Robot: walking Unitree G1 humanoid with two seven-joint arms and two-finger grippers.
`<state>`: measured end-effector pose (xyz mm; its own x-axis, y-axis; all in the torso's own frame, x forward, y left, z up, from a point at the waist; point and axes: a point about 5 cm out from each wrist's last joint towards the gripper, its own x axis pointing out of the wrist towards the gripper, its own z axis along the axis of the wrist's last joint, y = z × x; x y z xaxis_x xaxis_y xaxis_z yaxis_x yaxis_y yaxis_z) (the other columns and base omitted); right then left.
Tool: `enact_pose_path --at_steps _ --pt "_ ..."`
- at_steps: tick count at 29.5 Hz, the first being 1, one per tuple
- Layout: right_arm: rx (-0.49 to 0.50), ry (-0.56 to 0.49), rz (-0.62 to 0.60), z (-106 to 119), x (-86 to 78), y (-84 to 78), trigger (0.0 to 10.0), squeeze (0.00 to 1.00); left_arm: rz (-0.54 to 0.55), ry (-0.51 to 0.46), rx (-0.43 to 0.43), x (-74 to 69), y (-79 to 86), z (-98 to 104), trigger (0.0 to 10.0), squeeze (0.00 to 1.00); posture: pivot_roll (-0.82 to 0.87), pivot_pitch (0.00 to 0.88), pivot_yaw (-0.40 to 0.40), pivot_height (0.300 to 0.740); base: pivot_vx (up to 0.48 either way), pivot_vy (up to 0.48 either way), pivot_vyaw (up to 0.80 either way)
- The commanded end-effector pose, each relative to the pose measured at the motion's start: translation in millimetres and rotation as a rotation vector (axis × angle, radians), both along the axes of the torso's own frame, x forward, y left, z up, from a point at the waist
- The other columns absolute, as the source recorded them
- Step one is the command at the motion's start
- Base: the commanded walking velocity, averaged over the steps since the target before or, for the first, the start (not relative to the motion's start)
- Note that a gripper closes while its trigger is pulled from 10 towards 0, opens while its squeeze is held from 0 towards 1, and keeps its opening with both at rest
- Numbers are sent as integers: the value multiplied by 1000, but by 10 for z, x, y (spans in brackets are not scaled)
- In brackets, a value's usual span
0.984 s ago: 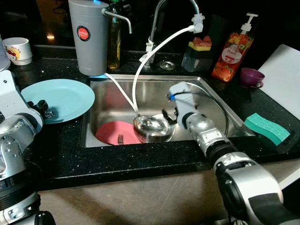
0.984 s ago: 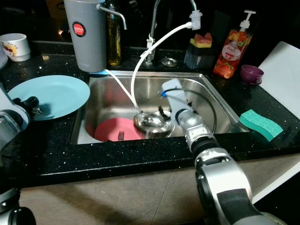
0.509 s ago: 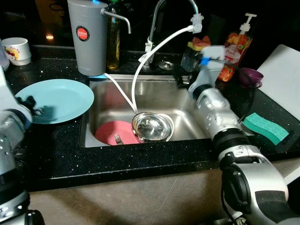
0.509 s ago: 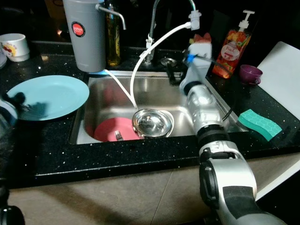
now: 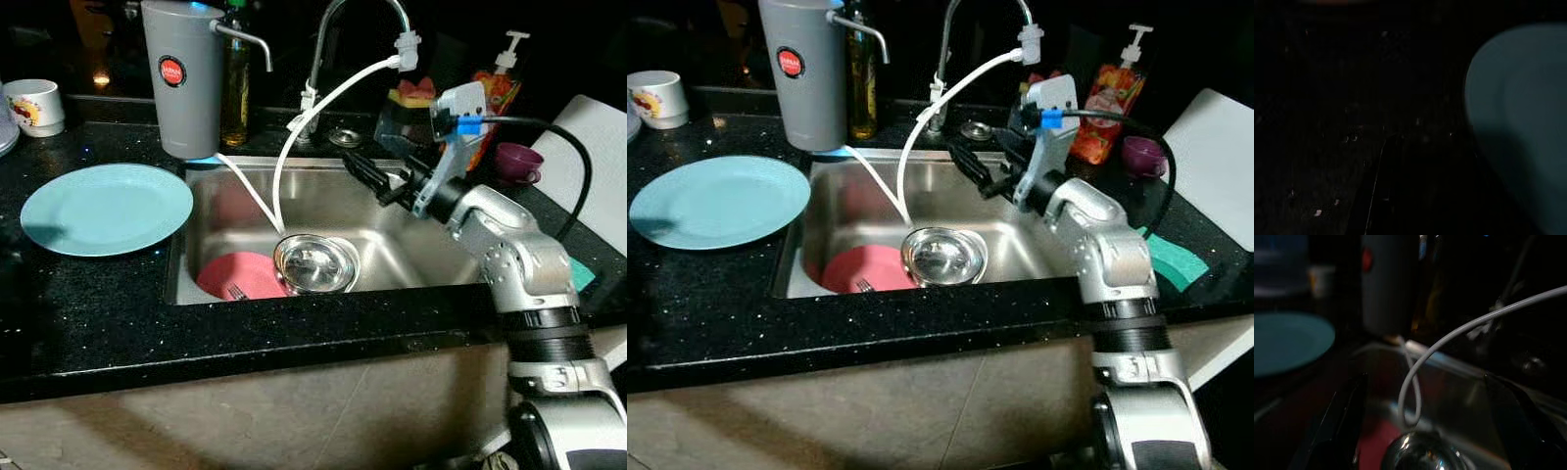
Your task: Kitchen organization
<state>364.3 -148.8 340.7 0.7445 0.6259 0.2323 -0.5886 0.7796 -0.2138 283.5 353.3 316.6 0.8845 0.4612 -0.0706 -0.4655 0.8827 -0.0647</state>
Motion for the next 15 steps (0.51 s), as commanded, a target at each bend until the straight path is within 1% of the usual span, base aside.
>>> enact_pose_path --at_steps 1,3,4,5,6,8,10,12,13,15 --pt "-64 33 -14 -115 32 -78 10000 0 -50 -18 -31 16 18 14 10000 0 206 111 -119 740 0 0 0" --pt "-82 81 -47 -200 54 -140 10000 0 -101 -22 -39 62 4 -12 10000 0 189 109 -119 740 0 0 0" --pt "-82 81 -47 -200 54 -140 10000 0 -101 -22 -39 62 4 -12 10000 0 189 109 -119 740 0 0 0" --pt "-57 110 -70 -220 50 -170 10000 0 -102 -35 -58 60 21 -28 10000 0 189 109 -119 740 0 0 0" --pt "-14 151 -99 -251 41 -218 10000 0 -97 -63 -94 27 60 -45 10000 0 186 109 -117 740 0 0 0" --pt "-1 164 -106 -268 39 -239 10000 0 -91 -72 -109 3 85 -52 10000 0 186 110 -117 740 0 0 0" --pt "9 174 -117 -313 33 -280 10000 0 -68 -72 -131 -43 161 -87 10000 0 188 110 -118 740 0 0 0" --pt "8 180 -128 -354 34 -308 10000 0 -54 -69 -134 -59 233 -138 10000 0 188 108 -118 740 0 0 0" --pt "8 180 -128 -354 34 -308 10000 0 -54 -69 -134 -59 233 -138 10000 0 188 108 -118 740 0 0 0" --pt "3 190 -133 -385 42 -319 10000 0 -81 -76 -186 -41 277 -202 10000 0 186 106 -117 740 0 0 0"
